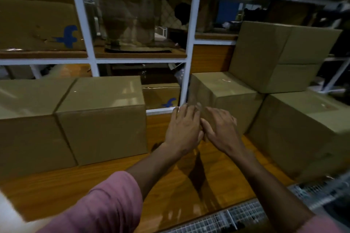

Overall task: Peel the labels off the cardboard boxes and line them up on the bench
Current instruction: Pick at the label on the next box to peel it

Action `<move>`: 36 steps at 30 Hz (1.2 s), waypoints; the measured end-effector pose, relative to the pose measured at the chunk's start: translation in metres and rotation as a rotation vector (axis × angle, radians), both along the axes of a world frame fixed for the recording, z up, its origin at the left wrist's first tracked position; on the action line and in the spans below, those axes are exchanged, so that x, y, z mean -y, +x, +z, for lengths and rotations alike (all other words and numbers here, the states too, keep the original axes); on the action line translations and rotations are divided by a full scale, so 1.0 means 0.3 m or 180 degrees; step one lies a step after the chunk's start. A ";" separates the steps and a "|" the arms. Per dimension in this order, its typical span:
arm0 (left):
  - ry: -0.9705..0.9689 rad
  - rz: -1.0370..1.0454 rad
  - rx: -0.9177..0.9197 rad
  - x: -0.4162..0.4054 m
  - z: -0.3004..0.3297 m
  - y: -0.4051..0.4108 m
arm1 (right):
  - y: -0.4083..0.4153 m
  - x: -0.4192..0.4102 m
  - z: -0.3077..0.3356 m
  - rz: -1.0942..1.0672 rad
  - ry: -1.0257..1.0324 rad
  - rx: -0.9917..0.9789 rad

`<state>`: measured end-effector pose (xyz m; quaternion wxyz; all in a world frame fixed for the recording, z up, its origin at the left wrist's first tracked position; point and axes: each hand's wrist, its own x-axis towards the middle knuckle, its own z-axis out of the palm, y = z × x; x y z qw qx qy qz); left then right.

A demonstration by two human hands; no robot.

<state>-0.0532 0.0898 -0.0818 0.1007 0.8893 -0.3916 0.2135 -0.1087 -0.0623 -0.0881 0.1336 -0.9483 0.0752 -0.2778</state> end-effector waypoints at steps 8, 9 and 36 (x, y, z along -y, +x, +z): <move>0.0161 -0.0127 -0.0025 0.309 0.020 0.017 | -0.041 0.286 0.011 -0.0220 0.0025 -0.0107; 0.0182 -0.0133 -0.0035 0.340 0.024 0.024 | -0.041 0.311 0.013 -0.0239 0.0014 -0.0123; 0.0679 0.0181 -0.0653 0.552 0.108 0.316 | 0.304 0.558 0.029 0.0365 -0.0491 -0.0201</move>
